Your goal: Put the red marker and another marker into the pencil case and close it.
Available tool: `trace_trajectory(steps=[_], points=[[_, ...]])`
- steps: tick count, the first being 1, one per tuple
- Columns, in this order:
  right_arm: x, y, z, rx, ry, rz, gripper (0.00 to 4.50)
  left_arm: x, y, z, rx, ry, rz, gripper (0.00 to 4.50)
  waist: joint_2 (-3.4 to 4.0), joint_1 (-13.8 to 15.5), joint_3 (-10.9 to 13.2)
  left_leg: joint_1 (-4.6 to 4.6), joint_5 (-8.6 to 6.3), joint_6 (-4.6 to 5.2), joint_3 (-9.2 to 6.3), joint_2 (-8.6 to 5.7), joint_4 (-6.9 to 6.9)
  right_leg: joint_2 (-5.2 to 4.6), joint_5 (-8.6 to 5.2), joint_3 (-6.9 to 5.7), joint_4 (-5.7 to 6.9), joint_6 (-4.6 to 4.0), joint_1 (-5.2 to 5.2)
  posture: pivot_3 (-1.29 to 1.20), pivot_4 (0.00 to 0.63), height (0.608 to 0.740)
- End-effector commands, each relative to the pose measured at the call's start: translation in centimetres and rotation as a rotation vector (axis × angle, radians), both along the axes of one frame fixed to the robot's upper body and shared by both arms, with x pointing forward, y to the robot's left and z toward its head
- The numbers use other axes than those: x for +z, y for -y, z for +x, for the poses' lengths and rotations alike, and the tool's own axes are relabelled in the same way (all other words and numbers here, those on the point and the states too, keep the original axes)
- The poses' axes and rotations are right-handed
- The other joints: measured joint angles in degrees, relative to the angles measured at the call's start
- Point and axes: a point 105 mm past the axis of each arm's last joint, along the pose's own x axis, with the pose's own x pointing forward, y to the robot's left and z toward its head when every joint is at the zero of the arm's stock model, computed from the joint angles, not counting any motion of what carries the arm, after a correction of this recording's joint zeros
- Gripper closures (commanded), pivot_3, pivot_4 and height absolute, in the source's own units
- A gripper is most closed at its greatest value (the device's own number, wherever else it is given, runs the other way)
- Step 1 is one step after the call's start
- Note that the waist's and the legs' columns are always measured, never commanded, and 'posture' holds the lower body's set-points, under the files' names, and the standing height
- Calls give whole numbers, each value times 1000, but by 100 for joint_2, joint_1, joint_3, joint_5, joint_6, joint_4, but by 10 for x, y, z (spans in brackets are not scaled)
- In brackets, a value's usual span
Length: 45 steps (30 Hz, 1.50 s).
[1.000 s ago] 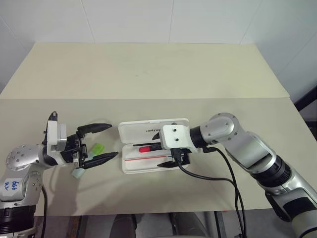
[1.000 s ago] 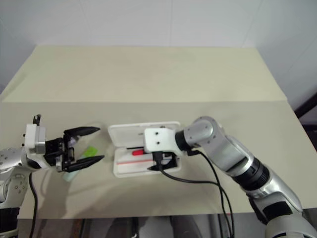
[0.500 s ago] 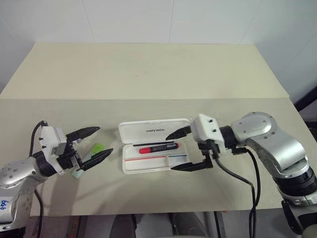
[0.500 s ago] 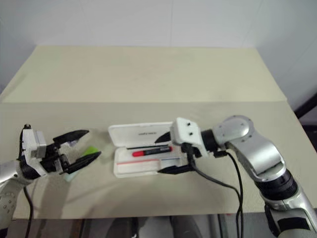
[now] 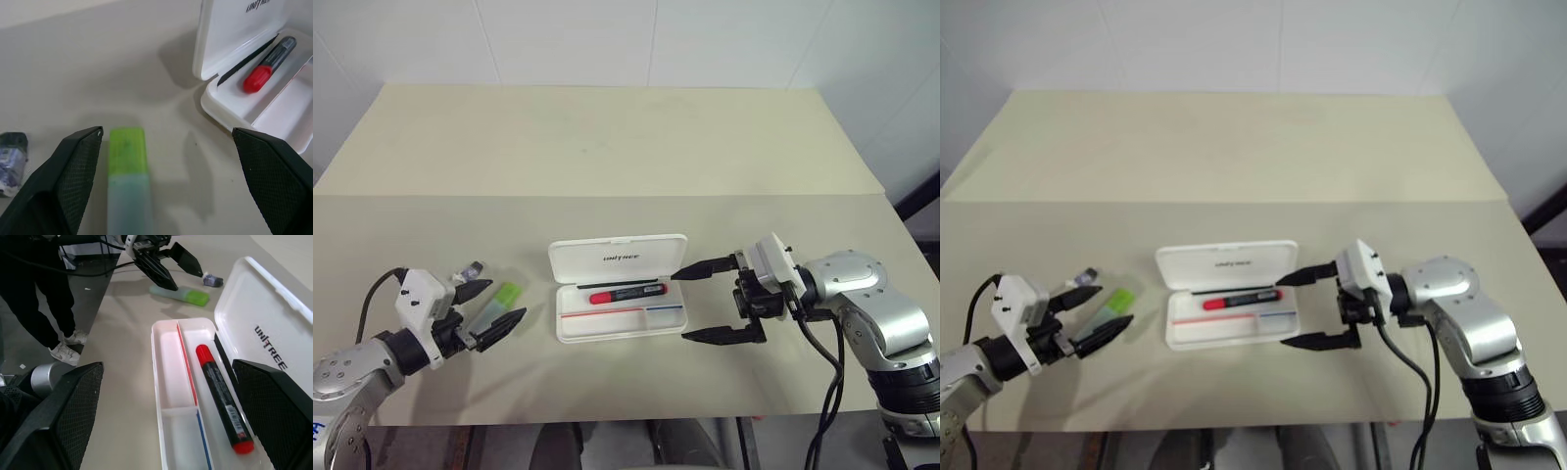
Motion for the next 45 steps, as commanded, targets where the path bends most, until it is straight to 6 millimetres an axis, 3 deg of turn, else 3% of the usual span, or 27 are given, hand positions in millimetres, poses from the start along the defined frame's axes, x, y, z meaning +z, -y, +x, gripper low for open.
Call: trace_trajectory(steps=[1,20,23,26,32,39,45], points=[[7,4,2,-10,52,5,48,-1,-1,-5,16,-38,30,0,0,-2,0,0,0,0,0,0,0,0,0,0,0,0,0,0,150,740],[3,29,4,-119,16,31,48,-38,-23,-7,89,-311,133,0,1,8,0,10,-2,-4,0,-3,-3,-3,-8,1,-5,-15,7,0,150,740],[4,29,4,-131,23,36,0,-38,-25,-4,102,-313,144,633,2,1,0,15,-2,-3,2,-5,-3,-4,-19,6,-3,-38,11,0,150,740],[4,29,5,-140,27,40,0,-39,-31,2,144,-304,164,1581,2,1,0,17,-1,-3,4,-8,2,-6,-19,11,-4,-41,15,0,150,740],[5,34,7,-155,34,48,0,-31,-23,7,99,-269,145,3442,2,7,0,16,0,0,4,-21,0,-21,-15,10,-6,-32,16,0,150,740],[5,36,10,-159,45,62,0,-10,-12,19,35,-176,132,3432,1,76,1,12,0,1,2,-27,-1,-26,-10,5,-7,-21,15,0,150,740],[6,48,14,-166,66,77,0,32,-6,38,-39,-10,103,3432,-1,140,2,6,0,1,2,-27,0,-24,-2,4,-8,-6,10,0,150,740]])
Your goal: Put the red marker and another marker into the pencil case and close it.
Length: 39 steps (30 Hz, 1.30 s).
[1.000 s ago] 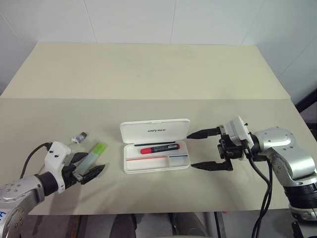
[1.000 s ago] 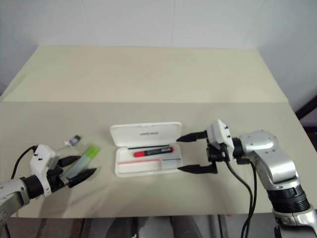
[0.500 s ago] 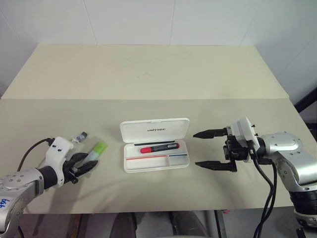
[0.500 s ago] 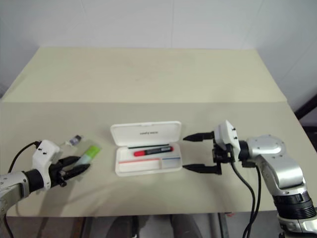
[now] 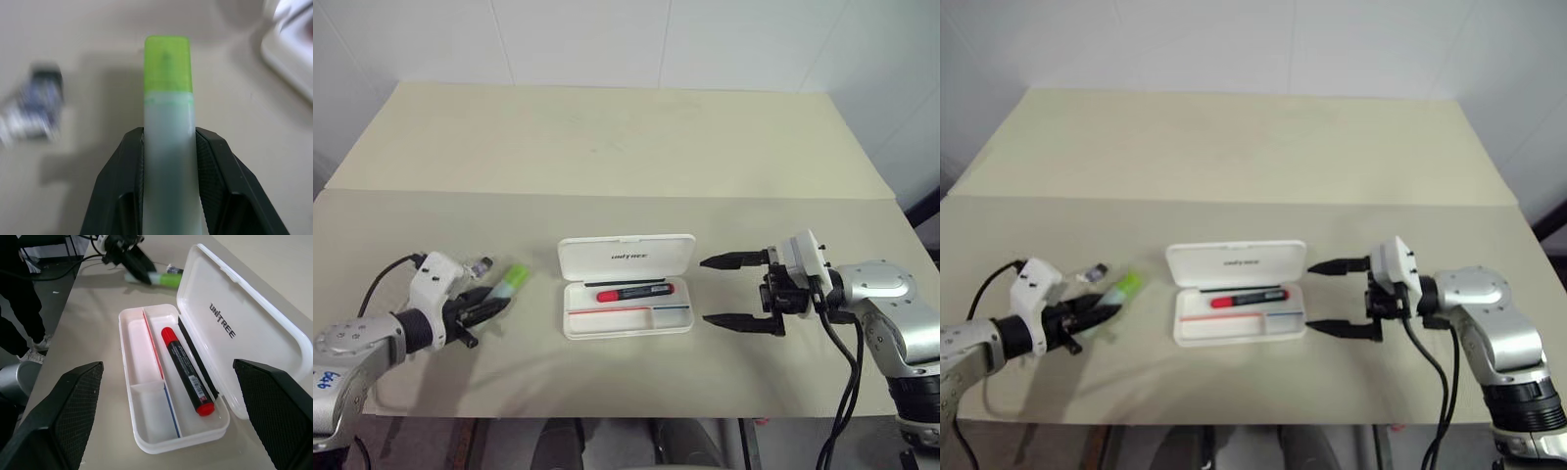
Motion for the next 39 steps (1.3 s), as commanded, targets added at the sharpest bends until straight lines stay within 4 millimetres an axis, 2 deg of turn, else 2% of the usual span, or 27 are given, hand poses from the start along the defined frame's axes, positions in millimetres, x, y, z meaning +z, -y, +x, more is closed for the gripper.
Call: trace_trajectory(steps=[1,3,5,7,11,15,23,27,32,35,39], points=[[14,12,0,2,67,36,0,34,5,9,-77,132,-20,3432,0,14,0,0,0,0,0,1,0,0,1,-1,0,3,-1,0,150,740],[15,15,1,0,72,57,0,48,9,12,-115,174,-42,3432,0,16,0,-1,0,0,0,1,-1,1,6,-4,0,12,-1,0,150,740],[14,20,-1,11,66,79,0,78,23,18,-189,277,-99,3432,-2,25,1,-2,-1,2,0,1,-2,0,7,-4,0,15,-1,0,150,740],[11,23,-3,11,61,88,0,100,36,20,-251,346,-146,3432,-2,36,1,-7,-2,2,-4,2,2,2,8,-11,1,19,-1,0,150,740],[7,19,-6,-12,55,109,0,120,61,15,-351,380,-209,3432,-2,21,1,-6,-3,4,-3,-1,2,-1,8,-7,1,31,2,0,150,740],[3,17,-8,-33,47,117,0,124,85,6,-452,312,-221,3432,0,11,2,-7,-5,2,-3,3,5,5,7,-5,9,33,-2,0,150,740],[2,23,-3,-77,59,111,0,113,118,-10,-664,117,-144,3432,-1,20,2,-4,-3,4,-6,-7,23,3,11,-2,13,41,6,0,150,740],[-1,24,-4,-101,49,104,0,96,128,-18,-779,-26,-70,3432,0,25,2,-6,-3,3,-7,-7,19,5,11,-2,10,41,5,0,150,740],[-5,29,-6,-121,25,91,0,80,140,-17,-834,-55,-45,3432,1,24,2,-7,-3,3,-7,-8,18,5,8,-1,9,42,5,0,150,740],[-9,32,-7,-121,13,86,0,63,149,-19,-897,-88,1,3432,1,36,2,-7,-3,3,-7,-9,21,4,8,0,10,42,6,0,150,740],[-9,33,-7,-129,14,88,0,42,152,-15,-913,-111,98,3432,1,31,2,-7,-3,4,-7,-12,23,4,9,3,10,43,7,0,150,740]])
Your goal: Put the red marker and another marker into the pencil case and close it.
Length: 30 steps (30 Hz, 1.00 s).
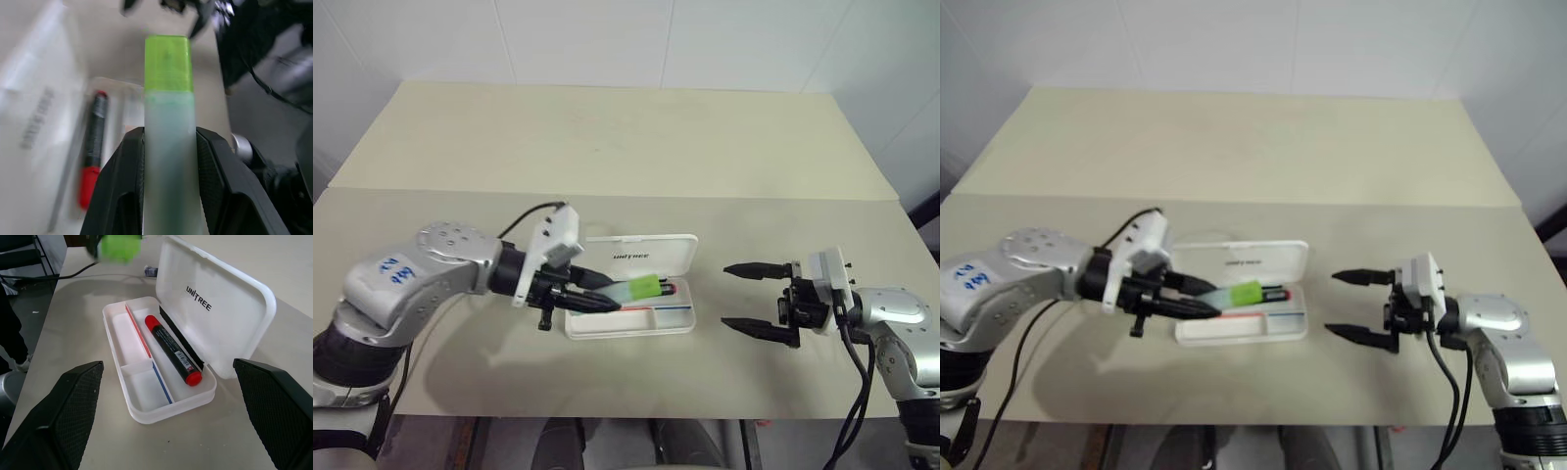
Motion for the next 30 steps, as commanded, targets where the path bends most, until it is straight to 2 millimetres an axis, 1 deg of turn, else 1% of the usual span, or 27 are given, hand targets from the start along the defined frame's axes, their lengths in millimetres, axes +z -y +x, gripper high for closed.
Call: trace_trajectory(steps=[1,5,12,15,17,23,30], points=[[10,6,0,-20,52,-1,0,-6,3,4,-27,74,57,3432,0,-9,0,0,0,0,0,0,0,0,0,1,0,0,0,0,150,740],[8,5,-1,-31,51,1,0,-17,4,4,-46,86,107,3432,0,2,0,0,0,1,0,0,-1,0,0,1,0,0,0,0,150,740],[5,5,0,-52,51,-3,0,-28,6,2,-74,97,167,3432,0,9,0,0,1,2,0,0,2,-1,0,2,1,1,0,0,150,740],[5,5,0,-54,52,-3,0,-31,9,0,-83,101,174,3432,0,14,0,0,2,4,0,0,3,-1,0,2,2,1,1,0,150,740],[5,5,0,-57,53,-5,0,-32,11,5,-56,111,177,3432,0,23,0,0,2,4,0,0,4,-1,1,2,2,1,1,0,150,740],[4,4,0,-60,53,-3,0,-36,9,12,-2,116,203,3432,0,21,0,0,2,4,-1,-1,4,-2,1,2,4,2,2,0,150,740],[4,4,0,-63,54,-4,0,-39,7,11,18,108,251,3432,0,22,0,0,2,5,-1,-1,6,-2,1,2,6,2,2,0,150,740]])
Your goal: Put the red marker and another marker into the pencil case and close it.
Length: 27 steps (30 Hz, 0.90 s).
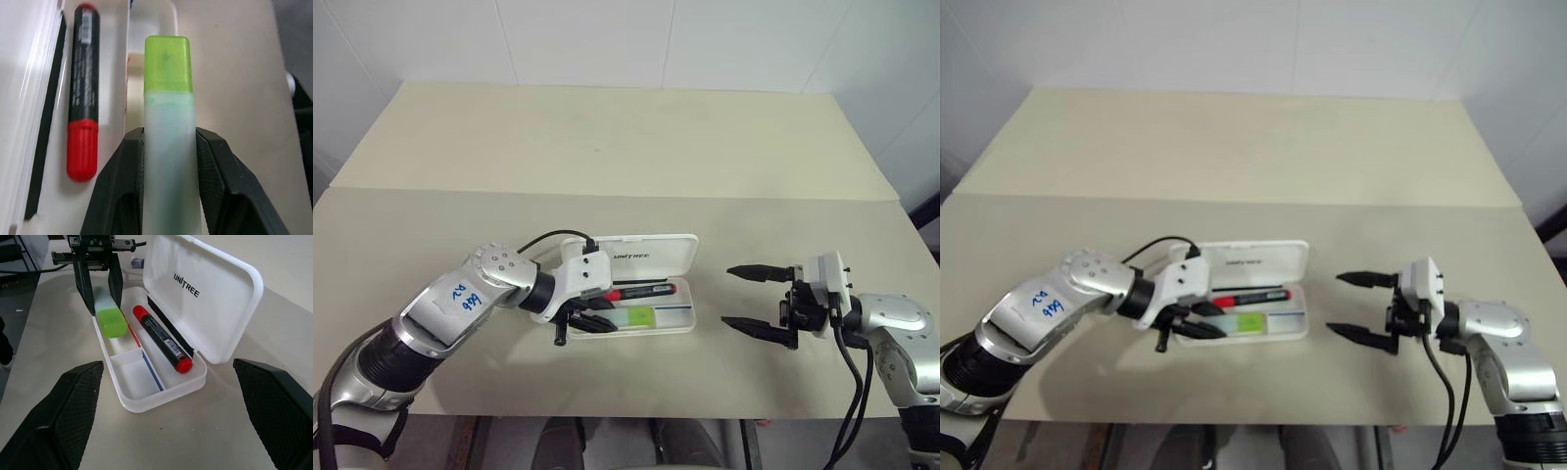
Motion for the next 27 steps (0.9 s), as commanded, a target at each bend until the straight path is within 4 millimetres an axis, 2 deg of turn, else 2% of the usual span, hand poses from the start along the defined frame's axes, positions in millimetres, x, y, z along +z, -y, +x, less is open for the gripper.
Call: trace_trajectory(steps=[1,7,11,12,13,20,21,27], points=[[10,0,-2,5,55,4,0,6,5,-2,-25,43,13,3432,0,0,0,0,0,0,0,0,0,0,0,0,0,0,0,0,150,740],[9,0,-1,5,54,2,0,7,10,-2,-34,51,-2,3432,0,2,0,0,0,0,0,0,0,0,0,0,0,0,0,0,150,740],[9,0,-1,4,53,1,0,6,11,5,-3,73,-12,3432,0,4,0,1,0,0,0,0,1,0,0,0,2,1,0,0,150,740],[8,0,-1,3,52,-1,0,6,12,6,0,75,-16,2684,0,6,0,0,0,0,0,-1,3,0,1,0,2,1,1,0,150,740],[8,0,-1,3,52,-2,0,6,13,6,1,75,-20,2458,0,8,0,0,0,0,0,-1,3,0,1,0,2,2,1,0,150,740],[8,1,-1,-1,52,-7,0,6,17,2,-9,66,-34,149,0,6,0,1,1,1,-1,-2,4,-1,1,1,3,2,1,0,150,740],[7,1,-1,-1,53,-7,0,7,18,1,-16,66,-39,25,0,8,0,1,1,1,-1,-2,4,-1,1,0,3,2,2,0,150,740],[7,1,0,0,53,-7,0,17,19,3,-13,84,-84,25,0,7,0,1,1,2,-1,-3,5,-2,2,0,6,3,2,0,150,740]])
